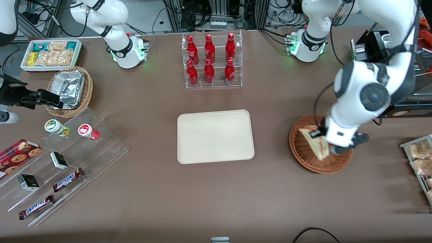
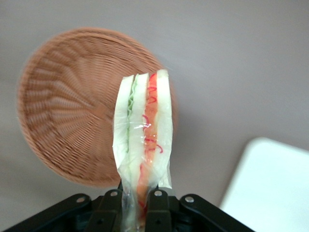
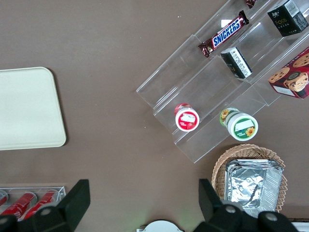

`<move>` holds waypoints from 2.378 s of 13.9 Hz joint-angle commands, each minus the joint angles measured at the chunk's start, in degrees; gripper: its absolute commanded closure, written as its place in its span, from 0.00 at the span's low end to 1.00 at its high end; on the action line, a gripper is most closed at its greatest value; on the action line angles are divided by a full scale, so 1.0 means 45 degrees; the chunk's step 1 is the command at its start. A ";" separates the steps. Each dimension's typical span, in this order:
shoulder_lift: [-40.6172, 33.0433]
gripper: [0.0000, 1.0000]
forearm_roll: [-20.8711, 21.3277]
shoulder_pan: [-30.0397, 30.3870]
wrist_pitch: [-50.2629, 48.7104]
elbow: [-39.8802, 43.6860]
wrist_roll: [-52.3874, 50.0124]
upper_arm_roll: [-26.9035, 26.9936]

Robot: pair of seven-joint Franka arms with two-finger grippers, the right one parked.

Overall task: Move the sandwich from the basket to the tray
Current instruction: 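Lift the sandwich and carry it with the left gripper over the tray, then lower the sandwich onto the tray and open the left gripper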

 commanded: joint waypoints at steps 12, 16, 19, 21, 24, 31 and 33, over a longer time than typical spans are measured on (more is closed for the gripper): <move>0.4914 1.00 0.2522 -0.4314 0.3094 0.2017 -0.3530 -0.2732; 0.6558 1.00 0.4048 -0.4941 0.3113 0.3229 -0.5134 -0.2712; 0.6952 1.00 0.4108 -0.5388 0.3133 0.3564 -0.5214 -0.2654; 0.6952 1.00 0.4108 -0.5429 0.3113 0.3545 -0.5195 -0.2614; 0.7049 1.00 0.4321 -0.5449 0.3133 0.3545 -0.5195 -0.2595; 0.7537 0.70 0.4675 -0.5449 0.3268 0.4014 -0.5136 -0.2575; 0.7615 0.01 0.4946 -0.5449 0.3426 0.4014 -0.5077 -0.2575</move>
